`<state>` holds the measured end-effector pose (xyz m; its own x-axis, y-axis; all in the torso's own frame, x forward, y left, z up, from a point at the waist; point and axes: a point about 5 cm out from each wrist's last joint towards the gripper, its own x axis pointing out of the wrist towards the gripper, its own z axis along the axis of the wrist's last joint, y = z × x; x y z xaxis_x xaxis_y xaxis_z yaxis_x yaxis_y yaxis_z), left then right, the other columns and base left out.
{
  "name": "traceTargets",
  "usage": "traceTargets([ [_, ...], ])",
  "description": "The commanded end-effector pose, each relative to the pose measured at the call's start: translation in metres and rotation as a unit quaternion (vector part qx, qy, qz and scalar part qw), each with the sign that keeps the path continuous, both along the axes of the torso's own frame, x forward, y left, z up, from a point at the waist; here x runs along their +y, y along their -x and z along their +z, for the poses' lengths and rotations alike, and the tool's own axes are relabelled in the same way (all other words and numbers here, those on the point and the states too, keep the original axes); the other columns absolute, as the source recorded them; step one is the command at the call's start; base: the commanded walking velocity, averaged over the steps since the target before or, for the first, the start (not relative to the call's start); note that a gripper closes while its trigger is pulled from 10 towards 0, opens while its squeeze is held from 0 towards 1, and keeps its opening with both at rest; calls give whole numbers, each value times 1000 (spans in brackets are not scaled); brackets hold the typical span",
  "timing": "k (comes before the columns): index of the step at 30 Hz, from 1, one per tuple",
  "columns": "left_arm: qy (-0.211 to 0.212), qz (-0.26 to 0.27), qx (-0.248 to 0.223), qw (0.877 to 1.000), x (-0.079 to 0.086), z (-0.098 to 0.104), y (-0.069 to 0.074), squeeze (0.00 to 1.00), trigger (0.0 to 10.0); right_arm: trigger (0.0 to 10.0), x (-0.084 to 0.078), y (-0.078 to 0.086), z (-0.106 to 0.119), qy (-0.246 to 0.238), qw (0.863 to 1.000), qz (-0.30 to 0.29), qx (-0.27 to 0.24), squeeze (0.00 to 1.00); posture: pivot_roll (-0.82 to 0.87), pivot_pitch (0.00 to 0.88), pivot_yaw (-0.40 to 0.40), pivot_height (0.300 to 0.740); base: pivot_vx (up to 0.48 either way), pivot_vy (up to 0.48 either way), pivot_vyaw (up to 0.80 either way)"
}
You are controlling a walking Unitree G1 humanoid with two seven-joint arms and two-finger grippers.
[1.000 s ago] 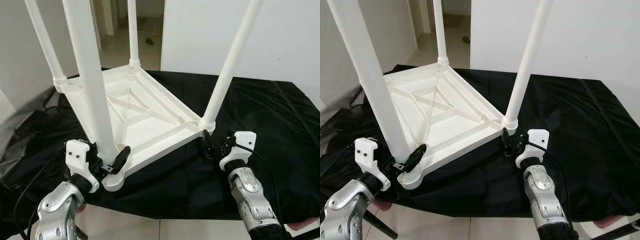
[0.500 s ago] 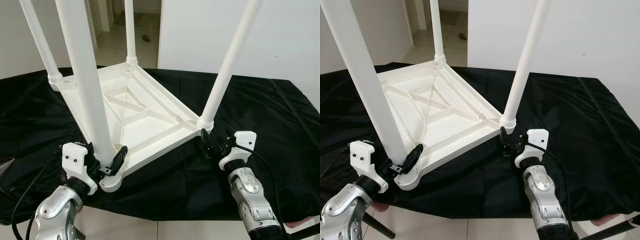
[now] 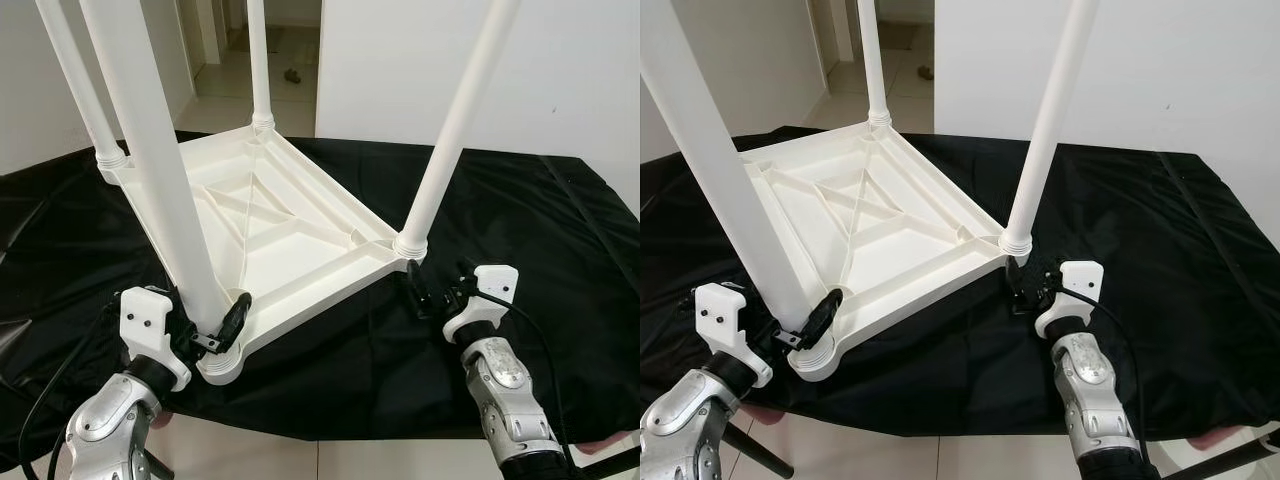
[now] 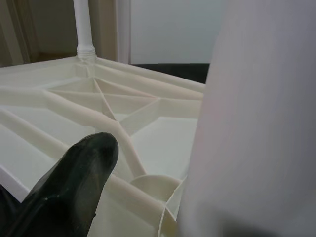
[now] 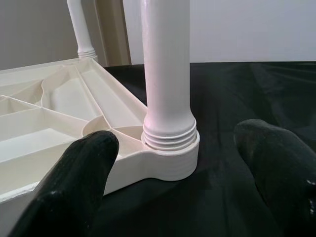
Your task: Building children table
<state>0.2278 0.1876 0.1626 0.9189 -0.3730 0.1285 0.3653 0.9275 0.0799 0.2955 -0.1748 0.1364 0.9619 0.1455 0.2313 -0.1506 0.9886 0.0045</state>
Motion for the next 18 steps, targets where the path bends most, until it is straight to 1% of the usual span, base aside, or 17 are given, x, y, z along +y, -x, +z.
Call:
traceTargets([
  [1,32,117,-24,992,10,5,2,0,10000,10000,-1,-1,-2,0,1000,-3,2,0,124,67,-28,740,0,0,0],
  [4,22,121,-36,992,11,7,8,0,10000,10000,1,-2,-5,0,1000,2,7,0,145,66,-44,740,0,0,0],
  [6,22,121,-36,992,11,7,8,0,10000,10000,1,-2,-5,0,1000,2,7,0,145,66,-44,740,0,0,0],
  [9,18,130,-43,990,12,6,14,0,10000,10000,3,-4,-6,1,1000,9,9,0,156,65,-55,740,0,0,0],
  [11,18,130,-43,990,12,6,14,0,10000,10000,3,-4,-6,1,1000,9,9,0,156,65,-55,740,0,0,0],
  [13,14,139,-49,989,13,5,19,0,10000,10000,4,-7,-6,3,1000,14,10,0,168,66,-68,740,0,0,0],
  [14,14,139,-49,989,13,5,19,0,10000,10000,4,-7,-6,3,1000,14,10,0,168,66,-68,740,0,0,0],
  [16,16,144,-49,988,13,2,27,0,10000,10000,5,-9,-7,6,1000,21,11,0,176,69,-79,740,0,0,0],
  [17,16,144,-49,988,13,2,27,0,10000,10000,5,-9,-7,6,1000,21,11,0,176,69,-79,740,0,0,0],
  [18,13,145,-50,988,14,1,31,0,10000,10000,5,-10,-7,8,1000,23,11,0,178,68,-80,740,0,0,0],
])
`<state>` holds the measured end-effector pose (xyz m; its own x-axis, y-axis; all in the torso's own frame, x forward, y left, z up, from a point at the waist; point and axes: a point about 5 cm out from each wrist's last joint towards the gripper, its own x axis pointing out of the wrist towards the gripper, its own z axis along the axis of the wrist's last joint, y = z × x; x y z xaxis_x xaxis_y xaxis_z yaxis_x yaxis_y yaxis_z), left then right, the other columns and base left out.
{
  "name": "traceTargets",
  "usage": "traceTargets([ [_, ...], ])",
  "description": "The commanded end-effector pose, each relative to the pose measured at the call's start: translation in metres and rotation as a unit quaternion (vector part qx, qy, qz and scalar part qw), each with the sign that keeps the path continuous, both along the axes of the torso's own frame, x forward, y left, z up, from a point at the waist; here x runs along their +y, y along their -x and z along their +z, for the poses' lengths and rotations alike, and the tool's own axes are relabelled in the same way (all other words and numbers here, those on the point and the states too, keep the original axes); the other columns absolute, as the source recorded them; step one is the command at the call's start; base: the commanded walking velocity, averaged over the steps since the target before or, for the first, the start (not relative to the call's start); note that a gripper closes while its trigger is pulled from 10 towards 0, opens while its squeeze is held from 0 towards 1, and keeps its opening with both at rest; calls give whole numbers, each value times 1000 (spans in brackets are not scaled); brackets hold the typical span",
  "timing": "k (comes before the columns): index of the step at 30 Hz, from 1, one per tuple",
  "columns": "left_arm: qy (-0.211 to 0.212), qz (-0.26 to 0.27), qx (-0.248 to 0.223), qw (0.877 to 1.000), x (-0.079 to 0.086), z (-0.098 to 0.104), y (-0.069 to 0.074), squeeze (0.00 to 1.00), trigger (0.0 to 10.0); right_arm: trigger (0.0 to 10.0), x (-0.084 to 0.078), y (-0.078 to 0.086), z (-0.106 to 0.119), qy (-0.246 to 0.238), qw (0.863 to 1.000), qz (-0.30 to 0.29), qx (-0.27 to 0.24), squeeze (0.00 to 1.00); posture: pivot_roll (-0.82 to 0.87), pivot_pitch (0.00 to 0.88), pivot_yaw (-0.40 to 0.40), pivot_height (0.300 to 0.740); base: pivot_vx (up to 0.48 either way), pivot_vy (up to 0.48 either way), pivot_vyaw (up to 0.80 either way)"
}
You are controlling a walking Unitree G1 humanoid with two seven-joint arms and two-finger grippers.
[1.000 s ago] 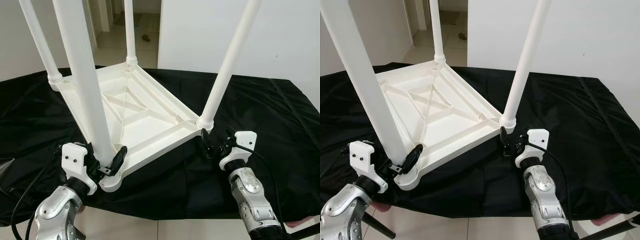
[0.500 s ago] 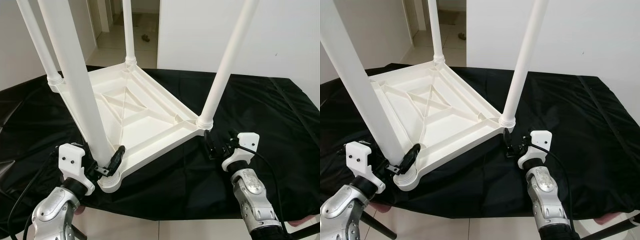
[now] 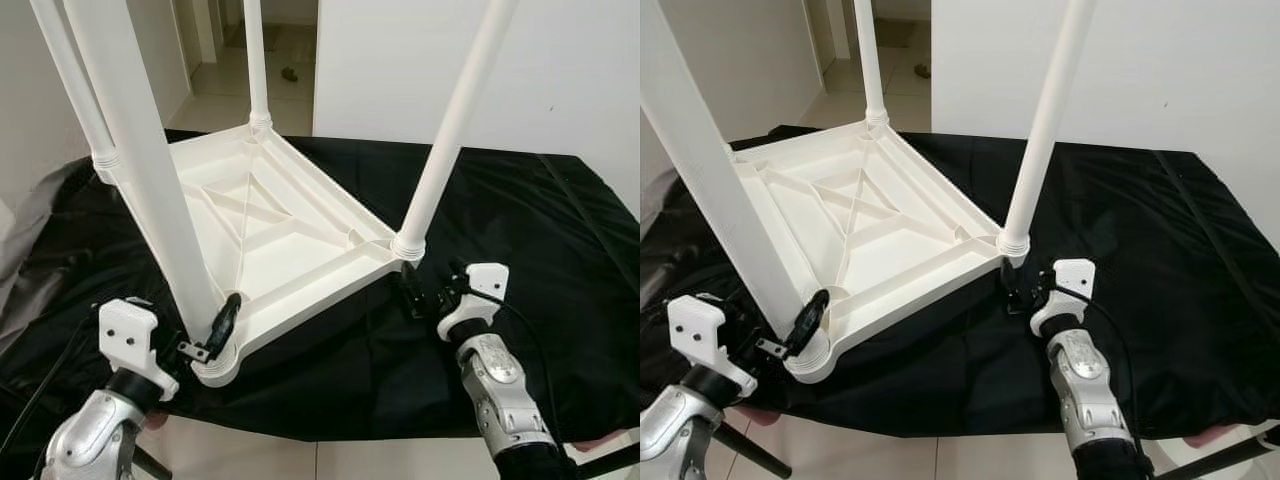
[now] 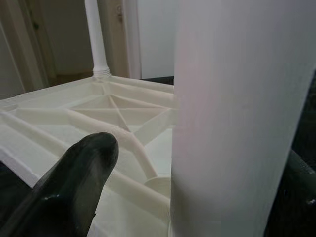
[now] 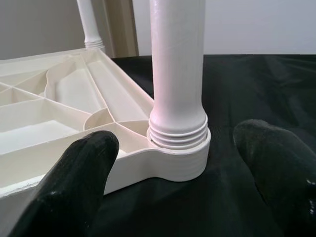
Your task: Building children table
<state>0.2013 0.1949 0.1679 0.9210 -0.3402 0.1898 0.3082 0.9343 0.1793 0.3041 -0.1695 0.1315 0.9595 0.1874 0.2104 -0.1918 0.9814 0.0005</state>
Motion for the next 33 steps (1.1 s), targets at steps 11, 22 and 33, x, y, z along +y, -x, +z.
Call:
traceTargets([
  [11,20,113,2,993,14,-10,29,0,10000,10000,-1,-8,0,10,1000,15,2,0,209,87,-103,740,0,0,0],
  [22,-4,105,18,994,15,-15,42,0,10000,10000,1,-7,-4,9,1000,22,6,0,222,97,-102,740,0,0,0],
  [33,-13,176,36,984,49,-26,37,0,10000,10000,7,-5,-7,-3,1000,26,8,0,224,105,-98,740,0,0,0],
])
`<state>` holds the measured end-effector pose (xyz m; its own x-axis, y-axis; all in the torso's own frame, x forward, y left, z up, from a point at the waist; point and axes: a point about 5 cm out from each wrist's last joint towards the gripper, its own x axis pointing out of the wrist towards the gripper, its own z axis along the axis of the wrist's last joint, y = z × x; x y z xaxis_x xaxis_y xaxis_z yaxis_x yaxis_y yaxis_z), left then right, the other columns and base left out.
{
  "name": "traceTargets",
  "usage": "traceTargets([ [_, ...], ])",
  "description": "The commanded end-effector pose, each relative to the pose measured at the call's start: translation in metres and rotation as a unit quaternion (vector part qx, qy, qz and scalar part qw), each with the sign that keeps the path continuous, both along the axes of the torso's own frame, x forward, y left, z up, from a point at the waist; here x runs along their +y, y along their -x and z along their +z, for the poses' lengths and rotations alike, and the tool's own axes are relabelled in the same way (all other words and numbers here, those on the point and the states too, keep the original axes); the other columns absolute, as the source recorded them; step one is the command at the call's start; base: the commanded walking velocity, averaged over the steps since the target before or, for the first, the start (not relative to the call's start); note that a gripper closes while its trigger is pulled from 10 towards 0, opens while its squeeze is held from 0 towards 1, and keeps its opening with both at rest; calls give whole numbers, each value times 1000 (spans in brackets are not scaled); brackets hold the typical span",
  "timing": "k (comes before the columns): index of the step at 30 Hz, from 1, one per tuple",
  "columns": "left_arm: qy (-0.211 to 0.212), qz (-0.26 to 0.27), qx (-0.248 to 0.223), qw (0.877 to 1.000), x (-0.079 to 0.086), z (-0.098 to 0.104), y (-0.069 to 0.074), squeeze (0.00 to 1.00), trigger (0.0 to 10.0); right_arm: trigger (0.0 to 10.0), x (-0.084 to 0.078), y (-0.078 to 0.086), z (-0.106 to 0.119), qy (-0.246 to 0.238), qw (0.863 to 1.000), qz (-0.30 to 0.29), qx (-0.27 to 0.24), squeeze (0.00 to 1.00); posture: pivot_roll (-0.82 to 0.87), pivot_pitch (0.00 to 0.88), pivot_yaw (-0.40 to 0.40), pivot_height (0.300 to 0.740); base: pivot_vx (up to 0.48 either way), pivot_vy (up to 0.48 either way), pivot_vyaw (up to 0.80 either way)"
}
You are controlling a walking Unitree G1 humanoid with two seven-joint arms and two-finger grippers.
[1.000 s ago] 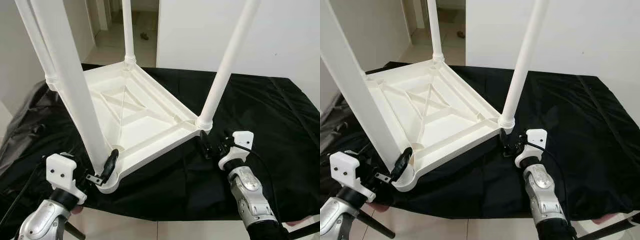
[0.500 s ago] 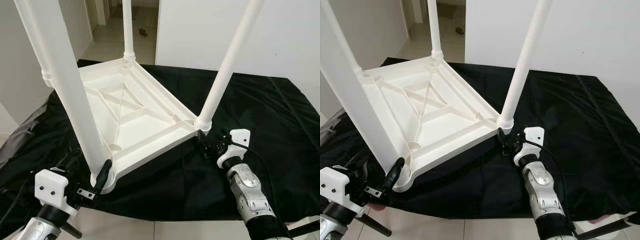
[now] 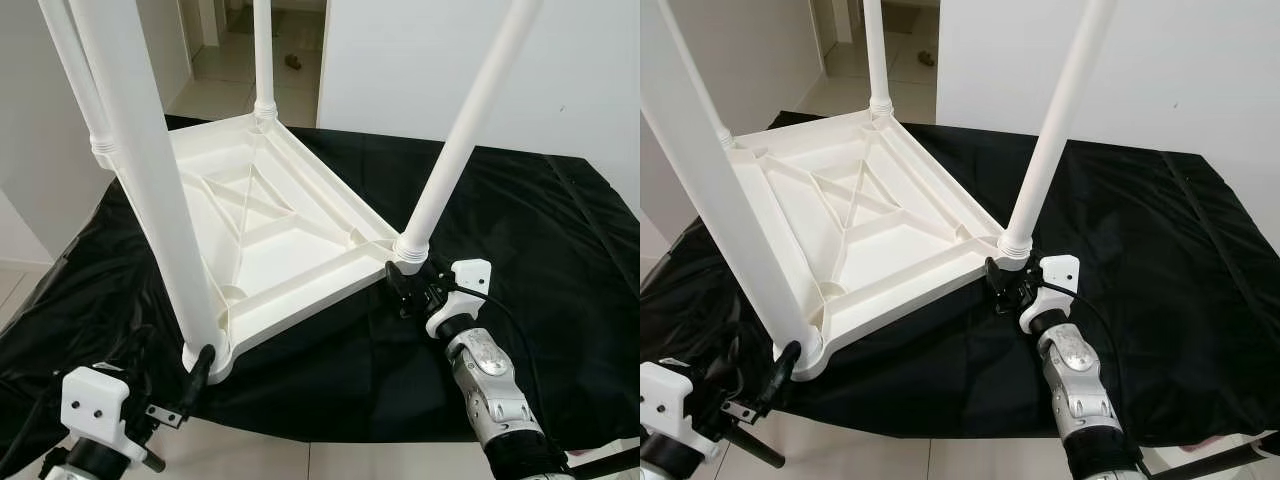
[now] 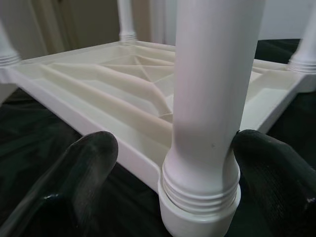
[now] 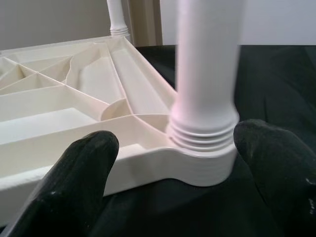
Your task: Building children table
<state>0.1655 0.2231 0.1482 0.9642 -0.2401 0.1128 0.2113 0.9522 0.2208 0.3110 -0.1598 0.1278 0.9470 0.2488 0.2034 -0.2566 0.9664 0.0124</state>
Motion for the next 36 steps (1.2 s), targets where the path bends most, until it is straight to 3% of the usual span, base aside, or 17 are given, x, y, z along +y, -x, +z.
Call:
traceTargets([
  [1,13,119,1,993,21,-7,1,0,10000,10000,-3,2,-3,2,1000,-7,3,0,224,105,-98,740,0,0,0],
  [3,23,138,16,990,29,-15,5,0,10000,10000,-2,5,-4,-1,1000,-8,3,0,219,104,-92,740,0,0,0],
  [8,3,127,42,991,30,-27,15,0,10000,10000,-2,8,-5,-3,1000,-8,5,0,212,105,-90,740,0,0,0],
  [23,-56,-2,149,987,2,-81,44,0,10000,10000,-8,14,-6,1,1000,-1,1,0,200,95,-87,740,0,0,0],
  [24,-75,-30,168,982,-2,-90,48,0,10000,10000,-7,15,-6,1,1000,3,-2,0,198,95,-87,740,0,0,0],
  [27,-88,-48,186,977,-3,-99,52,0,10000,10000,-6,17,-6,2,1000,7,-3,0,196,88,-85,740,0,0,0],
  [30,-124,-77,222,964,-3,-121,61,0,10000,10000,-5,20,-8,9,1000,14,-5,0,188,83,-79,740,0,0,0],
  [32,-126,-82,240,959,-2,-132,66,0,10000,10000,-6,20,-9,11,1000,14,-5,0,184,78,-75,740,0,0,0],
  [35,-119,-80,305,942,1,-165,79,0,10000,10000,-9,20,-9,12,1000,7,-8,0,173,70,-65,740,0,0,0],
  [36,-119,-80,305,942,1,-165,79,0,10000,10000,-9,20,-9,12,1000,7,-8,0,173,70,-65,740,0,0,0],
])
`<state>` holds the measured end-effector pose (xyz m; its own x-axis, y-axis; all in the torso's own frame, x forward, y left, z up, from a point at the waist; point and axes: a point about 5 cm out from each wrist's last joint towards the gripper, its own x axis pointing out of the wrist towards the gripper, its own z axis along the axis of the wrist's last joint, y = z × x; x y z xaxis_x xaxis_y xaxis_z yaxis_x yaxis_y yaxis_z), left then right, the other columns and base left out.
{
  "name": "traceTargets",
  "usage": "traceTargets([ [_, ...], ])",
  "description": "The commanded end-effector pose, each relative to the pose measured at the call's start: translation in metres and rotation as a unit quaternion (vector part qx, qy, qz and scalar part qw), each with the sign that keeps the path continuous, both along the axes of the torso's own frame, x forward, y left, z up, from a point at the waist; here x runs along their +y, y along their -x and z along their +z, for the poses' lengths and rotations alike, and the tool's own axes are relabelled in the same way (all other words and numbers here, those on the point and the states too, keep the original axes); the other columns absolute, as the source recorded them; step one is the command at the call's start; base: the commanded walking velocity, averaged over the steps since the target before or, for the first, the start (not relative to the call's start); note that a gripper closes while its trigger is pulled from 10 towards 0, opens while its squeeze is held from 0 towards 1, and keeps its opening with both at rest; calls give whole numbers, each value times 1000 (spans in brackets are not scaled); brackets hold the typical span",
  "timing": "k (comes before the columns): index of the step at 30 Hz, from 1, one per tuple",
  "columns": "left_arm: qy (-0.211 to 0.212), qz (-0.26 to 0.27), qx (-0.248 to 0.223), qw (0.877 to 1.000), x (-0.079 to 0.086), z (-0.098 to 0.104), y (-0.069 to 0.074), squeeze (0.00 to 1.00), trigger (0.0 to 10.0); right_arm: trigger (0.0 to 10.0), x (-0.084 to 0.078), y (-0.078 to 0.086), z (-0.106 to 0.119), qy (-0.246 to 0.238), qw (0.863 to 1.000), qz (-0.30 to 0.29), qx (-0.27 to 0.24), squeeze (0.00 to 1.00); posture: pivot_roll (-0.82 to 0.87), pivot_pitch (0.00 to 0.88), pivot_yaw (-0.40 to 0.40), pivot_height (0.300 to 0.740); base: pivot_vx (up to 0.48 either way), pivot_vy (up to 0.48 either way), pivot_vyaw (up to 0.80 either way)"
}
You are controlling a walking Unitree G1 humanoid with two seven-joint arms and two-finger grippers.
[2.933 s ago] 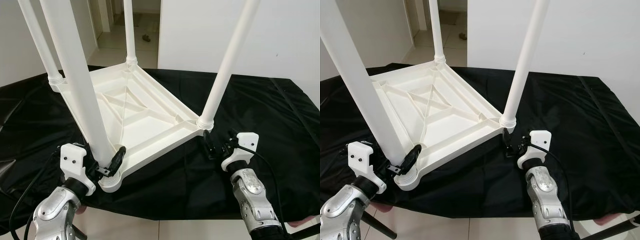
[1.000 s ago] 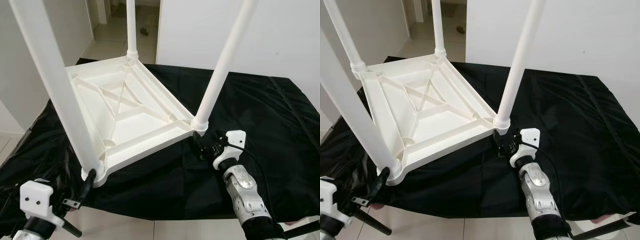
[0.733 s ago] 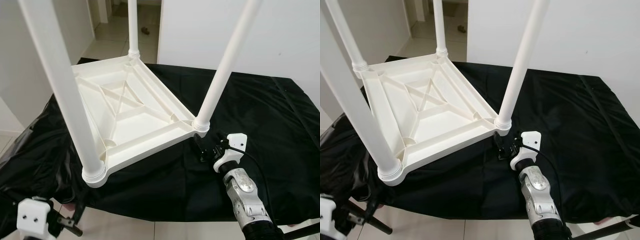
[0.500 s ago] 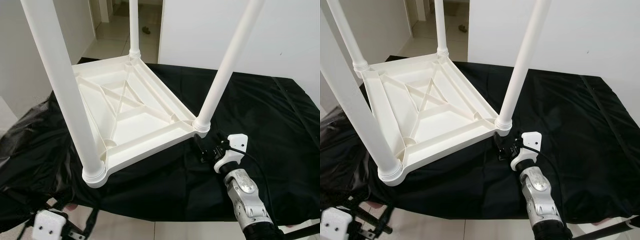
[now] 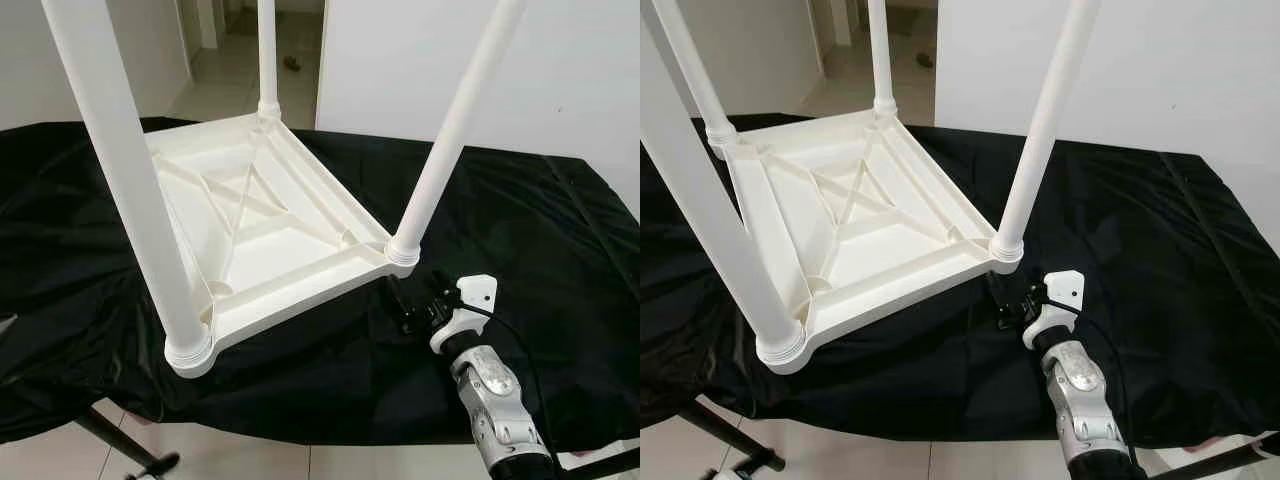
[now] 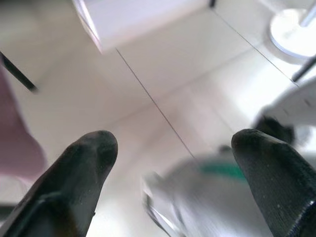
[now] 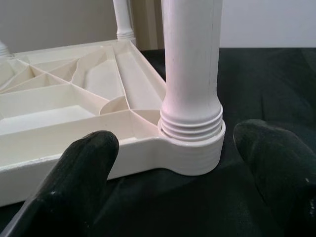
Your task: Building children table
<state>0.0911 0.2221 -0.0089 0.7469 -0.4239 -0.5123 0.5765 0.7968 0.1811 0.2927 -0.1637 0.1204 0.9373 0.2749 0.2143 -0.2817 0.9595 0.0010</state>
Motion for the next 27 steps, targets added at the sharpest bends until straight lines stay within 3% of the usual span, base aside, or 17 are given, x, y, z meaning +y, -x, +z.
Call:
traceTargets([
  [1,-20,44,-1,999,2,-8,5,0,10000,10000,-5,2,-1,8,1000,-6,-1,0,173,70,-65,740,0,0,0],
  [6,-25,103,63,992,7,-40,6,0,10000,10000,-8,3,-2,10,1000,-18,-3,0,162,69,-55,740,0,0,0],
  [8,-25,103,63,992,7,-40,6,0,10000,10000,-8,3,-2,10,1000,-18,-3,0,162,69,-55,740,0,0,0],
  [10,-14,162,77,984,11,-51,-8,0,10000,10000,-12,3,-4,7,999,-37,-1,0,145,68,-44,740,0,0,0],
  [15,-7,191,81,978,15,-55,-16,0,10000,10000,-15,4,-6,3,999,-51,1,0,136,65,-30,740,0,0,0],
  [17,-23,240,109,964,25,-64,-26,0,10000,10000,-15,7,-7,-2,999,-51,-3,0,121,65,-14,740,0,0,0],
  [25,-45,270,144,951,29,-71,-34,0,10000,10000,-17,10,-8,-3,998,-63,-7,0,97,65,10,740,0,0,0],
  [27,-55,282,147,946,33,-68,-50,0,10000,10000,-19,12,-7,-8,997,-82,-14,0,85,63,27,740,0,0,0],
])
